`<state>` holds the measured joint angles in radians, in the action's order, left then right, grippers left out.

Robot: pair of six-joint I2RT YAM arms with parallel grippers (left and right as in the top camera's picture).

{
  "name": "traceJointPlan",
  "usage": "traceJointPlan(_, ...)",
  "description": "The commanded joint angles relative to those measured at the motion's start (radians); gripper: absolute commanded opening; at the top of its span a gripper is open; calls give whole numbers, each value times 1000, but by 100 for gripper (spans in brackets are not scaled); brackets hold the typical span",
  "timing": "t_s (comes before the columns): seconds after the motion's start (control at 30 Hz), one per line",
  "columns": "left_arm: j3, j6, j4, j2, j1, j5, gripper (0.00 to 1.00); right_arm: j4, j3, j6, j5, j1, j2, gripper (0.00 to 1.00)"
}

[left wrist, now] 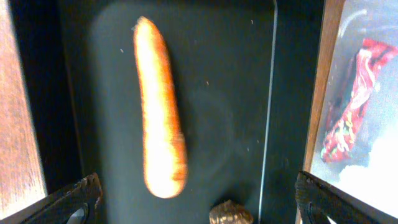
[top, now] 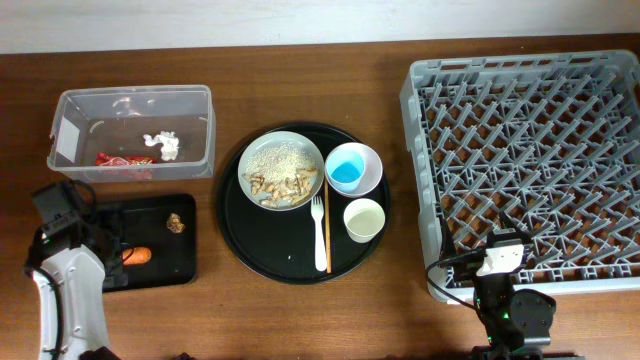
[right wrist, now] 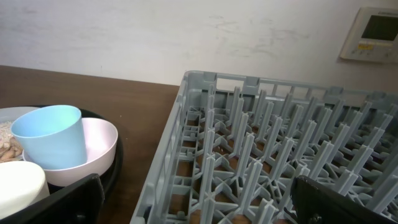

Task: Sort waste into correct bins and load items into the dishwasher rack
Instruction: 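Carry the carrot left and set it on the black tray, then reach the left gripper to the white plate and grip its rim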

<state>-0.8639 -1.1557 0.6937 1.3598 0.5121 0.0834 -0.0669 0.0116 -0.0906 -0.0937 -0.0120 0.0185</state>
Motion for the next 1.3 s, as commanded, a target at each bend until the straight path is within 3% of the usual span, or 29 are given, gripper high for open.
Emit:
traceJointPlan(0.0,1,6,-1,7,3,-95,99,-5,-6,-6,4,6,-6,99)
traceJointPlan(0.5,1,6,-1,7,3,-95,99,-5,-6,-6,4,6,-6,99)
traceJointPlan(0.53,1,6,121,7,2,-390,99,-5,-6,-6,4,6,-6,99)
traceJointPlan(0.57,1,6,258,7,2,-488,99,-5,-6,-6,4,6,-6,99)
traceJointPlan(0.6,1,6,291,7,2,-505,99,-5,-6,-6,4,6,-6,99)
traceJointPlan(0.63,1,144,354,7,1,-614,99,-5,-6,-6,4,6,-6,99)
traceJointPlan(0.67,1,385,378,7,-2,-745,99,-5,-6,-6,4,6,-6,98)
traceJointPlan(0.7,1,486,401,7,-19,-776,99,-5,-6,-6,4,6,-6,99)
traceJointPlan(0.77,-6,544,452,-1,-79,-776,99,-5,-6,-6,4,6,-6,99)
traceJointPlan(0.9,-241,558,480,-36,-425,-597,99,-5,-6,-6,4,6,-6,99)
traceJointPlan(0.97,-415,558,494,-36,-675,-318,99,-5,-6,-6,4,6,-6,99)
traceJointPlan(1.07,-457,558,361,-34,-903,-63,99,-5,-6,-6,4,6,-6,99)
traceJointPlan(1.17,-457,558,330,-34,-918,-14,99,-5,-6,-6,4,6,-6,99)
traceJointPlan(1.2,-456,613,280,-22,-918,-16,99,-5,-6,-6,4,6,-6,99)
traceJointPlan(1.27,-456,841,215,35,-918,-62,98,-5,-6,-6,4,6,-6,99)
